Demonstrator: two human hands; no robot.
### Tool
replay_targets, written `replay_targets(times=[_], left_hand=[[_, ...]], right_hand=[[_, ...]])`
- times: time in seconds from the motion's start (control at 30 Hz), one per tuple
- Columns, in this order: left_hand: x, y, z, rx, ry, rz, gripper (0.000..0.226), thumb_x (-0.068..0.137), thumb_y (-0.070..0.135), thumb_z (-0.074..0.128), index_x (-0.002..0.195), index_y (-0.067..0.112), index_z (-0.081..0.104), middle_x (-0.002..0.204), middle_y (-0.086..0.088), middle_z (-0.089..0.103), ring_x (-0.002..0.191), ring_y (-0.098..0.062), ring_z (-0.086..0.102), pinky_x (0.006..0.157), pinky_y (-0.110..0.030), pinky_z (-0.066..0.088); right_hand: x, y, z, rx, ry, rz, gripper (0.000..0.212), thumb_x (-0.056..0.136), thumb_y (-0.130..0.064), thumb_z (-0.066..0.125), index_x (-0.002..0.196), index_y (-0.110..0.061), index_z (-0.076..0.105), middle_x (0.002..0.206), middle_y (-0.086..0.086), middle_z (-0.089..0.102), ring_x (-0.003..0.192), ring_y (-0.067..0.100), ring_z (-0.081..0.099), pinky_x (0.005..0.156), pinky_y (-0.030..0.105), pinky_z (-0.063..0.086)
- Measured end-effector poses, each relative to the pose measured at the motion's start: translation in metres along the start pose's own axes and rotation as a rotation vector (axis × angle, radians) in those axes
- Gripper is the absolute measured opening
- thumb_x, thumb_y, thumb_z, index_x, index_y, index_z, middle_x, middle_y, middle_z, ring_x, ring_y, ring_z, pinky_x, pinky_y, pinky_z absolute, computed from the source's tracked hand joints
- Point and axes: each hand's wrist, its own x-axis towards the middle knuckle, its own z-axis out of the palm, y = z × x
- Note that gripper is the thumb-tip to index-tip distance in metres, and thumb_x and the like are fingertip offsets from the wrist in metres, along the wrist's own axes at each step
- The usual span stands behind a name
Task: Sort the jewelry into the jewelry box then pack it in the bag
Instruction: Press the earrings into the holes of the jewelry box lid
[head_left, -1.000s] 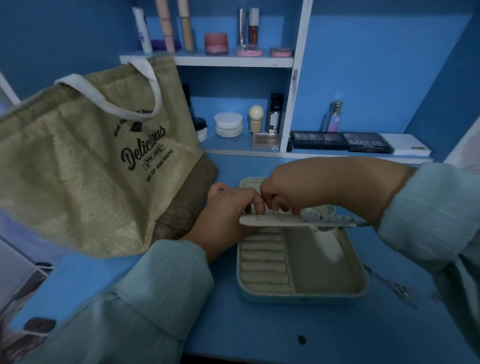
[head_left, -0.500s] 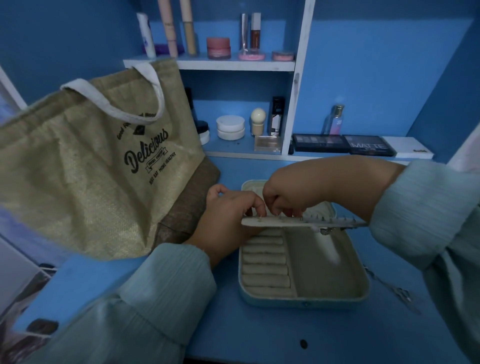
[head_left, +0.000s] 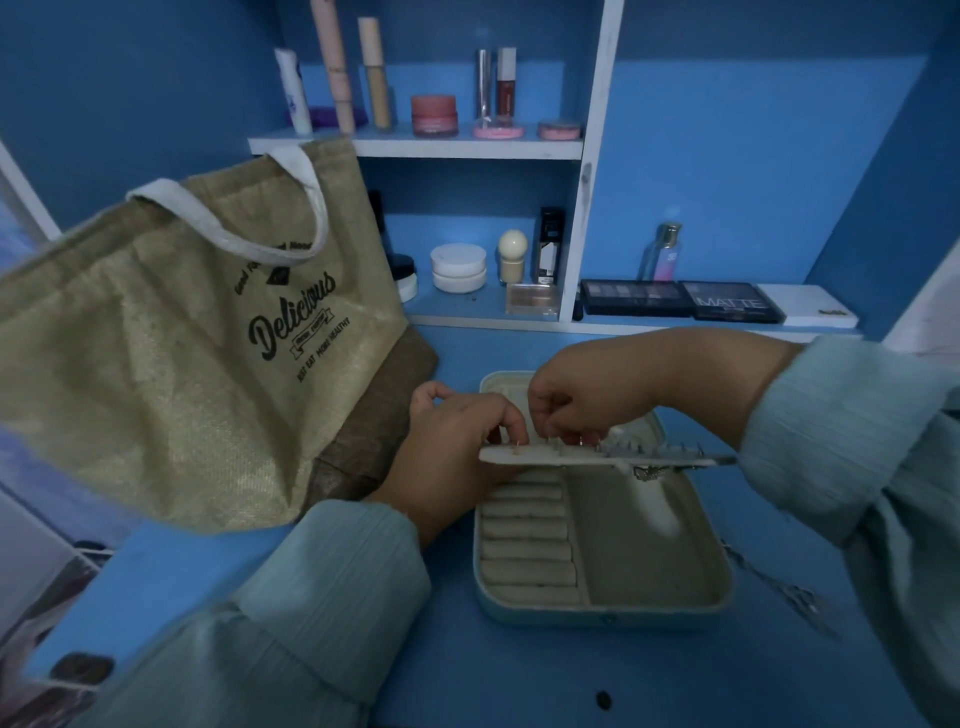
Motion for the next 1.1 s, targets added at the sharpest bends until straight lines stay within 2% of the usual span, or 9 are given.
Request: replay_targets(times=[0.2,0.37,0.5,0.63,0.77,0.87,0.93,1.0,1.1], left_hand=[[0.0,-0.003,0.002,0.013,0.005,0.002,0.017,0.072,0.045,0.054,0.069,0.028,0.057,0.067,0.013,0.06,0.072,-0.001,0.051,0.093,-0.016,0.012],[0.001,0.0,0.002,0.003,0.006,-0.011,0.016,0.07,0.044,0.054,0.068,0.028,0.058,0.064,0.012,0.06,0.07,-0.002,0.051,0.082,-0.019,0.017],[0.001,-0.001,0.003,-0.007,0.007,-0.018,0.011,0.07,0.044,0.055,0.071,0.033,0.053,0.064,0.011,0.061,0.071,-0.002,0.052,0.094,-0.015,0.012],[0.0,-0.003,0.004,0.013,0.019,-0.036,0.014,0.071,0.047,0.053,0.078,0.035,0.049,0.064,0.011,0.06,0.073,-0.002,0.052,0.097,-0.012,0.008],[0.001,-0.003,0.005,0.008,0.014,-0.101,0.022,0.074,0.045,0.062,0.064,0.041,0.043,0.064,0.016,0.057,0.073,0.012,0.049,0.097,-0.02,0.013],[0.005,0.001,0.003,-0.018,-0.08,-0.192,0.028,0.078,0.041,0.068,0.066,0.041,0.043,0.068,0.024,0.053,0.08,0.024,0.041,0.091,-0.021,0.015],[0.008,0.002,0.004,-0.093,-0.103,-0.243,0.02,0.077,0.042,0.069,0.079,0.043,0.049,0.079,0.029,0.053,0.089,0.017,0.044,0.097,-0.024,0.016],[0.008,-0.002,0.006,-0.162,-0.085,-0.328,0.033,0.073,0.044,0.073,0.094,0.045,0.048,0.089,0.033,0.051,0.107,-0.002,0.045,0.098,-0.027,0.024],[0.01,-0.006,0.009,-0.292,-0.069,-0.434,0.052,0.056,0.057,0.073,0.096,0.059,0.04,0.1,0.023,0.059,0.115,-0.017,0.048,0.098,-0.032,0.04]], right_hand=[[0.002,0.0,0.003,-0.016,0.012,-0.029,0.009,0.092,-0.017,0.052,0.09,-0.017,0.061,0.091,0.007,0.067,0.063,0.01,0.059,0.071,0.024,0.051],[0.001,0.003,0.0,0.045,-0.007,-0.032,0.008,0.093,-0.014,0.051,0.09,-0.019,0.057,0.083,0.001,0.065,0.062,0.008,0.059,0.071,0.024,0.053],[0.003,0.002,-0.001,0.026,-0.024,-0.03,0.008,0.092,-0.014,0.05,0.091,-0.017,0.058,0.078,0.0,0.063,0.06,0.007,0.058,0.07,0.023,0.052],[0.006,0.001,0.0,0.005,-0.026,-0.025,0.009,0.092,-0.015,0.052,0.09,-0.016,0.061,0.083,0.002,0.065,0.06,0.008,0.058,0.071,0.024,0.053],[0.005,0.003,0.0,0.041,0.004,-0.026,0.01,0.091,-0.015,0.054,0.087,-0.019,0.061,0.087,0.004,0.065,0.064,0.011,0.059,0.071,0.027,0.054],[0.0,0.007,-0.007,0.031,0.037,-0.005,0.012,0.092,-0.019,0.052,0.096,-0.025,0.061,0.082,-0.012,0.055,0.073,0.007,0.054,0.074,0.023,0.049],[-0.005,0.014,-0.016,-0.005,0.088,0.007,0.018,0.094,-0.021,0.05,0.107,-0.026,0.061,0.085,-0.017,0.052,0.078,0.001,0.05,0.071,0.01,0.04],[-0.011,0.025,-0.023,0.034,0.137,0.045,0.018,0.095,-0.024,0.048,0.106,-0.027,0.062,0.093,-0.016,0.055,0.087,0.001,0.052,0.07,0.004,0.035],[-0.024,0.044,-0.025,0.262,0.227,0.137,0.019,0.094,-0.037,0.047,0.081,-0.033,0.061,0.086,-0.016,0.06,0.086,0.006,0.056,0.086,0.022,0.041]])
